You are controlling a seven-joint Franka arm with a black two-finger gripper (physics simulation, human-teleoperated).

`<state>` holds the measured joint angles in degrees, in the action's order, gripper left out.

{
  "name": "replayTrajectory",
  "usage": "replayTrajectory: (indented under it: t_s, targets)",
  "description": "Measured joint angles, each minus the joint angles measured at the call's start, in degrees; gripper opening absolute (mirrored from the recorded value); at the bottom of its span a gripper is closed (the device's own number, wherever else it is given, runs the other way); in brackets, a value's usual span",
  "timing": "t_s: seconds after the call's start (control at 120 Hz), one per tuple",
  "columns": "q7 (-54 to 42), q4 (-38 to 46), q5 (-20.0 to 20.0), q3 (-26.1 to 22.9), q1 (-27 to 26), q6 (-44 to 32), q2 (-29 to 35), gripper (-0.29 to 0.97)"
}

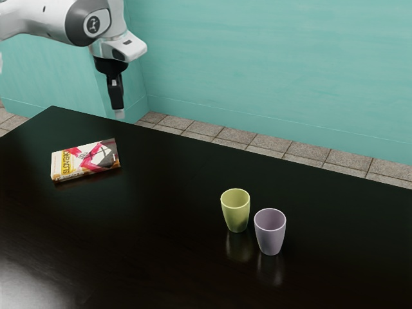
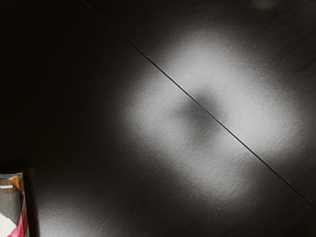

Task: Place the left cup onto the right cup

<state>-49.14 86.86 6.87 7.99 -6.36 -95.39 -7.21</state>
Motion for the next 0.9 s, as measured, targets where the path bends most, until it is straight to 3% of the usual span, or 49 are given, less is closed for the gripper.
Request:
replayTrajectory:
  t_s: [0.108,0.45,0.683,0.9]
  targets:
    - [-0.18,-0.53,-0.08,-0.53,-0.20,-0.79,-1.90,0.68]
    - [-1.91,-12.88,-0.11,-0.59,-8.14,-6.70,-18.79,0.68]
    - [-3.32,-11.74,-0.23,-0.79,-13.15,-13.37,-21.21,0.68]
    - [-2.97,-6.57,-0.27,-2.53,-14.64,-17.48,-20.70,0.68]
